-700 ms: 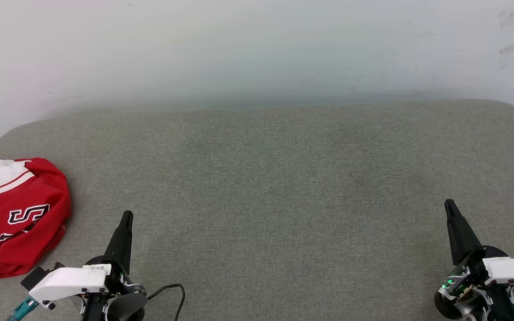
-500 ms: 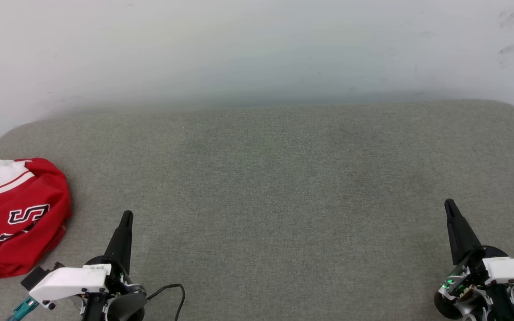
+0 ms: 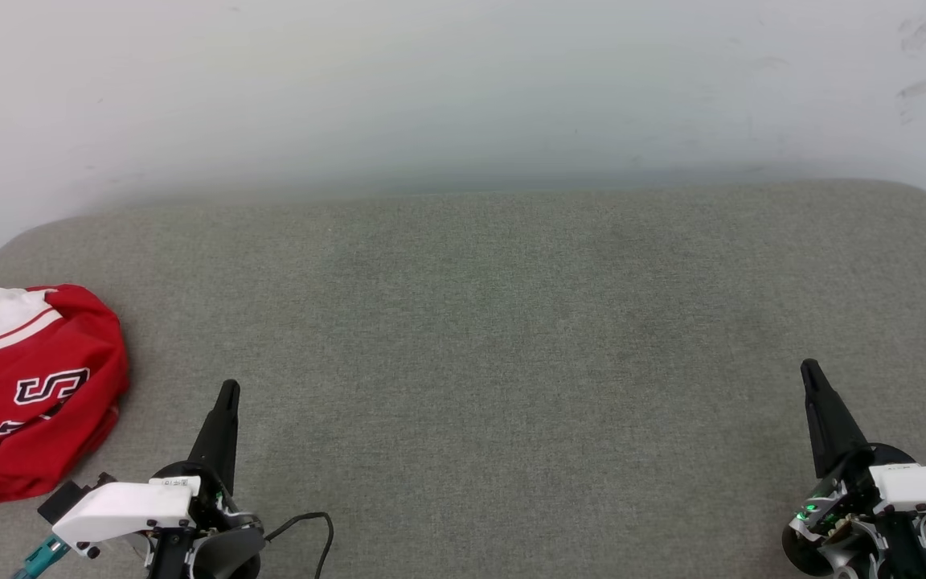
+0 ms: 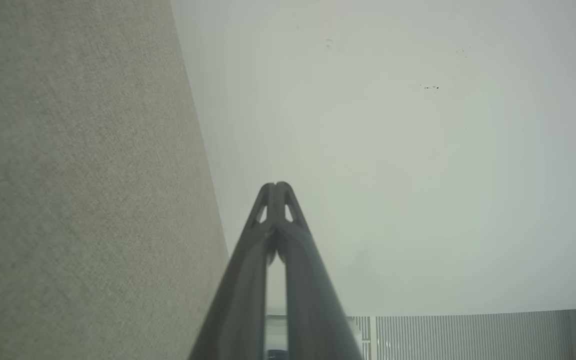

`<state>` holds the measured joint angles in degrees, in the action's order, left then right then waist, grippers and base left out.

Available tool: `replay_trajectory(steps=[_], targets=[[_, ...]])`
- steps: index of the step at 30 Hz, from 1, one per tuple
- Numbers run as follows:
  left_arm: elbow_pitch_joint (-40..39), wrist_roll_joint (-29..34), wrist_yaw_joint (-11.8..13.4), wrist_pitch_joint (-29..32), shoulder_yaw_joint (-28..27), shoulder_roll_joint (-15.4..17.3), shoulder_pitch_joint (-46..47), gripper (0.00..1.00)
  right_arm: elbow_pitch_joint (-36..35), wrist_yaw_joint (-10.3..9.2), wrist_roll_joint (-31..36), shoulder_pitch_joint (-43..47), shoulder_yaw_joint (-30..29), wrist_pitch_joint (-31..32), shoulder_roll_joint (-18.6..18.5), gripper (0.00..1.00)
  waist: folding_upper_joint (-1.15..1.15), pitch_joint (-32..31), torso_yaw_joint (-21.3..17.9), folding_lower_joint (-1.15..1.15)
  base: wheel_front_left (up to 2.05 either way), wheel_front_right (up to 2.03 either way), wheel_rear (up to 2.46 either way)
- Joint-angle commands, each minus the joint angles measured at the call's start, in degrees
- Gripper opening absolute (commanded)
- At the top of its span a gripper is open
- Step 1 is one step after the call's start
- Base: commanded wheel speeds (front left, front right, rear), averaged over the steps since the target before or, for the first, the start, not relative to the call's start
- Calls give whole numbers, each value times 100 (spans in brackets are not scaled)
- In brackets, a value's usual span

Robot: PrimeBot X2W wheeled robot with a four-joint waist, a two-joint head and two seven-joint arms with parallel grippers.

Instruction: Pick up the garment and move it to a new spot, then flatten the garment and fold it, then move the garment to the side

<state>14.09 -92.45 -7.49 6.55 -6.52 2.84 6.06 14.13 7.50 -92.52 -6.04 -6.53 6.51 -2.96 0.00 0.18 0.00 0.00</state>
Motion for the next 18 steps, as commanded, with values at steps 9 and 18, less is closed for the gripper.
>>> replay_trajectory(steps=[9,18], targets=[[-1,18,-19,2,-7,-2,50,0,-5,-2,37,-51,7,-8,18,0,0,0,0,0,0,0,0],[226,40,2,-79,68,-32,-265,100,205,-2,62,286,33,-77,3,100,0,-6,-1,0,0,0,0]])
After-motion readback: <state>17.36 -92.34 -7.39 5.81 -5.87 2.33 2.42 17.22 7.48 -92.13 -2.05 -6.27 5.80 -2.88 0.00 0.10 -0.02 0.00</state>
